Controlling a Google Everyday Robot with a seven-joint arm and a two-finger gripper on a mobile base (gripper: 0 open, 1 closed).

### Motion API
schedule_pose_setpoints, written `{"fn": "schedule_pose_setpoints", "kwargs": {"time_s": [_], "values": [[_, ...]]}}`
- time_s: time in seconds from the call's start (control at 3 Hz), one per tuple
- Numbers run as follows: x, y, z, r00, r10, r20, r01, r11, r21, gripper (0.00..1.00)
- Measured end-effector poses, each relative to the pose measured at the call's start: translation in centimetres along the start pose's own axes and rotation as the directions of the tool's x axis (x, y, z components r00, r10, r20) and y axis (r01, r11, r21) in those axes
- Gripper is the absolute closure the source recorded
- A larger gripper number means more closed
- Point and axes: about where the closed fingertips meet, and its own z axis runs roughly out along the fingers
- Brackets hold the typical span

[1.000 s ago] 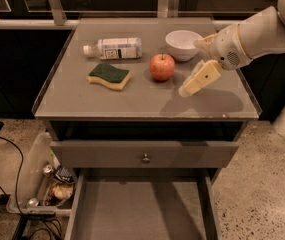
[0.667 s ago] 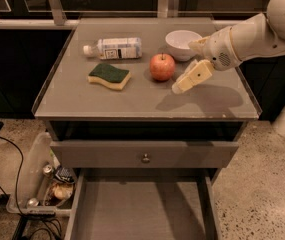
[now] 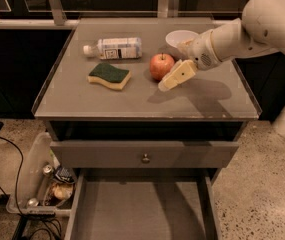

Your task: Place apple into middle drawer

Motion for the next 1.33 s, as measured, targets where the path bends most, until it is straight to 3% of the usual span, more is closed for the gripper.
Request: {"fn": "schedule_pose_setpoints", "kwargs": {"time_s": [0.67, 1.33], "values": [[0.7, -1.0, 3.1, 0.996, 0.002, -0.095, 0.007, 0.9954, 0.095, 0.0], [1.3, -1.5, 4.1, 0.992, 0.031, -0.124, -0.018, 0.9943, 0.105, 0.41]]}}
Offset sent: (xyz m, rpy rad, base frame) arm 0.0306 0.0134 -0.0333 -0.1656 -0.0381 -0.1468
